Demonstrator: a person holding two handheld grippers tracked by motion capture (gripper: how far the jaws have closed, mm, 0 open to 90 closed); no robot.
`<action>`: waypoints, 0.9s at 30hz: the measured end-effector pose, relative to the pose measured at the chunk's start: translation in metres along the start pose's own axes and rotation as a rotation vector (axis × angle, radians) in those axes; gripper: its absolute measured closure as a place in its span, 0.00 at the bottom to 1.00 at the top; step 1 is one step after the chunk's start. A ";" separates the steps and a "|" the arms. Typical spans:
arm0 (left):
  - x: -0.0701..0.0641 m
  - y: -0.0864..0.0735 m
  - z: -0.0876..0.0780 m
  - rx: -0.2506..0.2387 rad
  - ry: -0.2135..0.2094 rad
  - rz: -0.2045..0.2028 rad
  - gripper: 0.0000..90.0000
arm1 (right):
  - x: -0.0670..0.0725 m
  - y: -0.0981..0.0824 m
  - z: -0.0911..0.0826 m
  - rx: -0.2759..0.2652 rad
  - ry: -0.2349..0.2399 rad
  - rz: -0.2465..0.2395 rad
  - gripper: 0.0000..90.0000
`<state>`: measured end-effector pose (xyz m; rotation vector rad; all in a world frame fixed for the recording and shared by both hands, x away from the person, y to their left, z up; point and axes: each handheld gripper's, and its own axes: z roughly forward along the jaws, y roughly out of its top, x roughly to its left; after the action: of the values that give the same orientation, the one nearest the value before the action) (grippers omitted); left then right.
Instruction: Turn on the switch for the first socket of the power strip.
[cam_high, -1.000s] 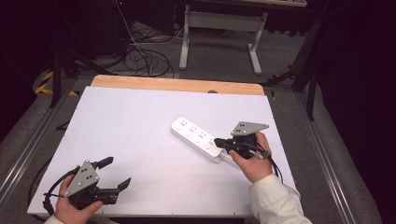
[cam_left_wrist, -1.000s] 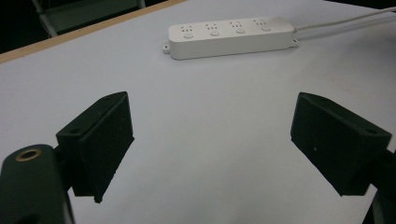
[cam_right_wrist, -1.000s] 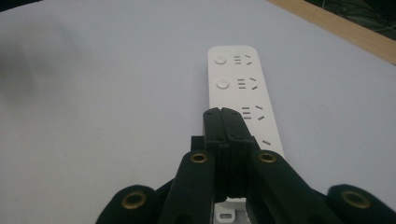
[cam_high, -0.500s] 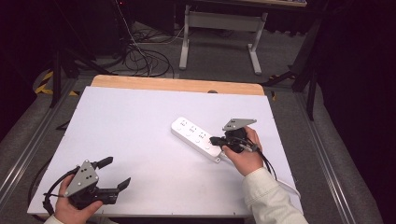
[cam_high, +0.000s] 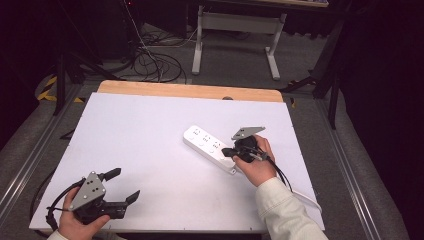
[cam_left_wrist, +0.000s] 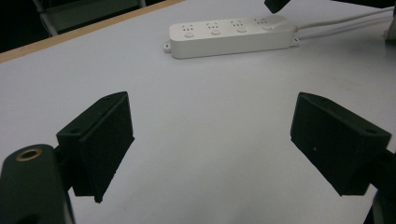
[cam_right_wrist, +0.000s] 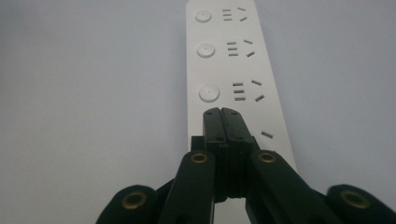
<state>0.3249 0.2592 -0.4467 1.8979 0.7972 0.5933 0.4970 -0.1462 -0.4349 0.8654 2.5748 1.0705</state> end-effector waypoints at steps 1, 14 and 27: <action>0.000 0.000 0.000 0.000 -0.001 0.000 0.15 | 0.000 0.000 0.001 0.006 0.001 -0.005 1.00; 0.000 0.000 0.000 0.008 0.005 0.000 0.16 | 0.002 0.000 0.013 0.053 -0.010 -0.028 1.00; 0.000 0.000 0.000 0.007 0.002 0.000 0.16 | 0.004 0.000 0.017 0.065 -0.026 -0.049 1.00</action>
<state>0.3250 0.2591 -0.4470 1.9039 0.8019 0.5926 0.5005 -0.1339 -0.4468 0.8214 2.6083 0.9614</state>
